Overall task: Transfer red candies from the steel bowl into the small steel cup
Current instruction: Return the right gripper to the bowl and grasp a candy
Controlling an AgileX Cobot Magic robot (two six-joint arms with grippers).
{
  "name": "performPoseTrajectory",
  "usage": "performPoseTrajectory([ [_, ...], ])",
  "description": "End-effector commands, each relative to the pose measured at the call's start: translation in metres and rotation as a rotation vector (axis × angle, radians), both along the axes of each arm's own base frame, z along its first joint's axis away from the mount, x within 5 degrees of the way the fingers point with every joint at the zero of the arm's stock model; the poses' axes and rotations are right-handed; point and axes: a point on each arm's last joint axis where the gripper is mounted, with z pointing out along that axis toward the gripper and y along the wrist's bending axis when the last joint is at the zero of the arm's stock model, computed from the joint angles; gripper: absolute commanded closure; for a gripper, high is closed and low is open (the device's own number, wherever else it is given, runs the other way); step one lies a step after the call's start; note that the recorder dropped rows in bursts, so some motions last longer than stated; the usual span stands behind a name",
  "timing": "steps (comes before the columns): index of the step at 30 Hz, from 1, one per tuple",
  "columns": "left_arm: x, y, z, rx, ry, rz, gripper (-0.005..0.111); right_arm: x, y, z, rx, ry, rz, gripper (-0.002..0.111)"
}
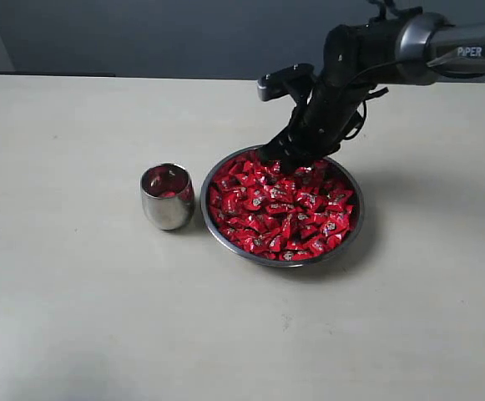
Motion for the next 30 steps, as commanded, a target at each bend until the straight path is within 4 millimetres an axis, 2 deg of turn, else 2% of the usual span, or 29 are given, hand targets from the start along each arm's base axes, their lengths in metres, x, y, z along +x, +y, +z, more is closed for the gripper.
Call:
performPoseTrajectory([
  [1, 0.000, 0.000, 0.000, 0.002, -0.012, 0.002, 0.106, 0.001, -0.001, -0.012, -0.054, 0.012, 0.034, 0.069],
  [5, 0.000, 0.000, 0.000, 0.002, -0.012, 0.002, 0.106, 0.003, -0.005, -0.014, -0.113, -0.008, 0.048, 0.069],
  [13, 0.000, 0.000, 0.000, 0.002, -0.012, 0.002, 0.106, 0.002, -0.006, -0.015, -0.117, 0.005, 0.041, 0.069],
  [16, 0.000, 0.000, 0.000, 0.002, -0.012, 0.002, 0.106, 0.002, -0.006, -0.015, -0.117, 0.005, 0.041, 0.083],
  [19, 0.000, 0.000, 0.000, 0.002, -0.012, 0.002, 0.106, 0.001, -0.006, -0.015, -0.112, 0.007, 0.037, 0.108],
  [25, 0.000, 0.000, 0.000, 0.002, -0.012, 0.002, 0.106, 0.000, -0.004, -0.005, -0.081, 0.006, 0.022, 0.108],
  [30, 0.000, 0.000, 0.000, 0.002, -0.012, 0.002, 0.106, -0.001, -0.005, 0.023, -0.047, -0.045, 0.019, 0.108],
])
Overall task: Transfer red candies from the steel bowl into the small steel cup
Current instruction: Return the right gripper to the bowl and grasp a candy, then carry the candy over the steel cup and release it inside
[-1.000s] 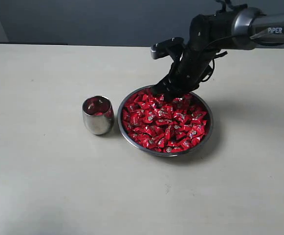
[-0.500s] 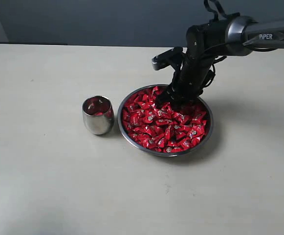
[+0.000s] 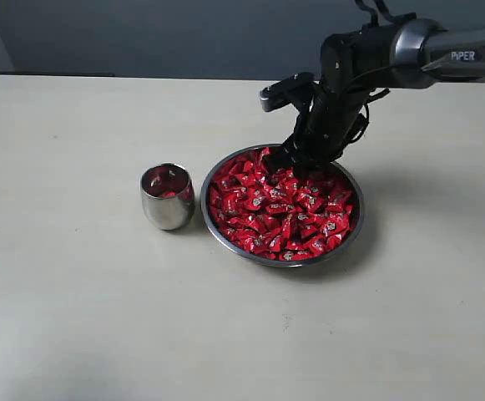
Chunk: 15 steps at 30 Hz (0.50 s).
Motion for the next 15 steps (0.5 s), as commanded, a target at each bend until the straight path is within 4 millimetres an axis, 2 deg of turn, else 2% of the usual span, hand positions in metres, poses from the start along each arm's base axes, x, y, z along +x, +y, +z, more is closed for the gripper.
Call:
performPoseTrajectory([
  [1, 0.000, 0.000, 0.000, 0.002, -0.012, 0.002, 0.106, 0.000, 0.000, 0.032, 0.053, -0.055, -0.011, 0.108],
  [6, 0.000, 0.000, 0.000, 0.002, -0.012, 0.002, 0.106, -0.006, 0.003, 0.056, 0.143, -0.057, -0.049, 0.108],
  [10, 0.000, 0.000, 0.000, 0.002, -0.012, 0.002, 0.106, -0.012, 0.008, 0.073, 0.230, -0.054, -0.006, 0.108],
  [15, 0.000, 0.000, 0.000, 0.002, -0.012, 0.002, 0.106, -0.030, 0.032, 0.094, 0.456, -0.002, 0.119, 0.108],
])
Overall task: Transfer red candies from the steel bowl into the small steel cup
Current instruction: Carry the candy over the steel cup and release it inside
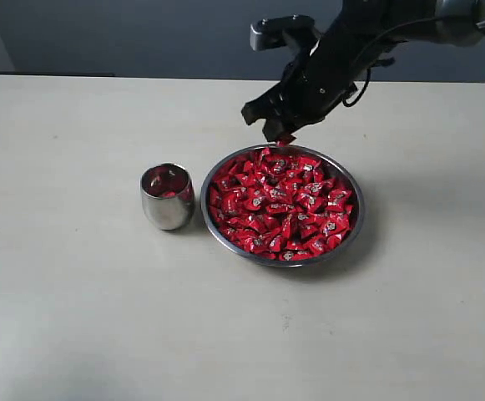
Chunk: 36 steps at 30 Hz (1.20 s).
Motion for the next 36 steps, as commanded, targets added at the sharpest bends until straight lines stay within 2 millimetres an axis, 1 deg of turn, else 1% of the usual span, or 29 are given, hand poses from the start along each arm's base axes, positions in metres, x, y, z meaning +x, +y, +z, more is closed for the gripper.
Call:
performPoseTrajectory([
  [1, 0.000, 0.000, 0.000, 0.002, -0.012, 0.002, 0.106, -0.017, 0.023, 0.025, 0.190, 0.000, 0.119, 0.108],
  [2, 0.000, 0.000, 0.000, 0.002, -0.012, 0.002, 0.106, -0.020, 0.029, 0.026, 0.202, -0.010, 0.128, 0.108],
  [6, 0.000, 0.000, 0.000, 0.002, -0.012, 0.002, 0.106, -0.036, 0.061, 0.032, 0.207, -0.063, 0.217, 0.108],
  [9, 0.000, 0.000, 0.000, 0.002, -0.012, 0.002, 0.106, -0.047, 0.085, 0.033, 0.213, -0.085, 0.276, 0.108],
  [13, 0.000, 0.000, 0.000, 0.002, -0.012, 0.002, 0.106, -0.053, 0.108, 0.028, 0.207, -0.076, 0.326, 0.108],
  [15, 0.000, 0.000, 0.000, 0.002, -0.012, 0.002, 0.106, -0.055, 0.116, 0.021, 0.196, -0.059, 0.350, 0.108],
  [18, 0.000, 0.000, 0.000, 0.002, -0.012, 0.002, 0.106, -0.054, 0.122, 0.009, 0.160, -0.044, 0.349, 0.108],
  [19, 0.000, 0.000, 0.000, 0.002, -0.012, 0.002, 0.106, -0.053, 0.123, 0.000, 0.121, -0.047, 0.344, 0.108],
  [21, 0.000, 0.000, 0.000, 0.002, -0.012, 0.002, 0.106, -0.049, 0.122, -0.009, 0.068, -0.064, 0.353, 0.108],
  [24, 0.000, 0.000, 0.000, 0.002, -0.012, 0.002, 0.106, -0.048, 0.122, -0.008, 0.078, -0.086, 0.344, 0.108],
  [26, 0.000, 0.000, 0.000, 0.002, -0.012, 0.002, 0.106, -0.047, 0.123, -0.008, 0.083, -0.096, 0.340, 0.101],
  [28, 0.000, 0.000, 0.000, 0.002, -0.012, 0.002, 0.106, -0.047, 0.123, -0.008, 0.083, -0.096, 0.340, 0.081],
  [30, 0.000, 0.000, 0.000, 0.002, -0.012, 0.002, 0.106, -0.047, 0.123, -0.008, 0.083, -0.096, 0.340, 0.068],
  [36, 0.000, 0.000, 0.000, 0.002, -0.012, 0.002, 0.106, -0.047, 0.122, -0.006, 0.081, -0.101, 0.342, 0.073],
])
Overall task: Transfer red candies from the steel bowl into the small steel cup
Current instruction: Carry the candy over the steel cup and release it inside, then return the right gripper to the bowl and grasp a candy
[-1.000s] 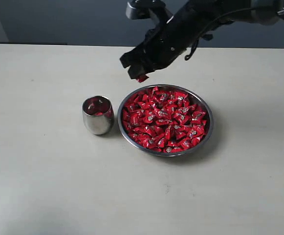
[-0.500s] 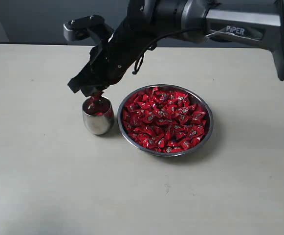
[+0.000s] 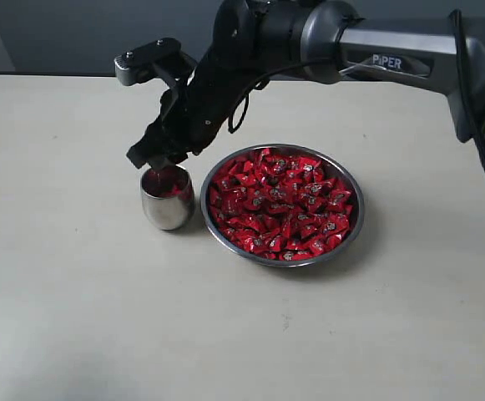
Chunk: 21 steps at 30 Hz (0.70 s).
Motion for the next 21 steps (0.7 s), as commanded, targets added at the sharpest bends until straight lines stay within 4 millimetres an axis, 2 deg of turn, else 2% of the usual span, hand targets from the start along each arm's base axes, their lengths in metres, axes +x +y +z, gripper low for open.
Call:
performPoseTrajectory([
  [1, 0.000, 0.000, 0.000, 0.002, -0.012, 0.002, 0.106, 0.002, -0.002, 0.010, 0.008, -0.037, -0.001, 0.073],
  [6, 0.000, 0.000, 0.000, 0.002, -0.012, 0.002, 0.106, 0.017, -0.022, 0.032, 0.018, -0.072, -0.083, 0.073],
  [11, 0.000, 0.000, 0.000, 0.002, -0.012, 0.002, 0.106, 0.036, -0.058, 0.051, 0.038, -0.080, -0.193, 0.073],
  [15, 0.000, 0.000, 0.000, 0.002, -0.012, 0.002, 0.106, 0.044, -0.091, 0.053, 0.062, -0.084, -0.288, 0.073],
  [21, 0.000, 0.000, 0.000, 0.002, -0.012, 0.002, 0.106, 0.040, -0.137, 0.035, 0.067, -0.123, -0.431, 0.073],
])
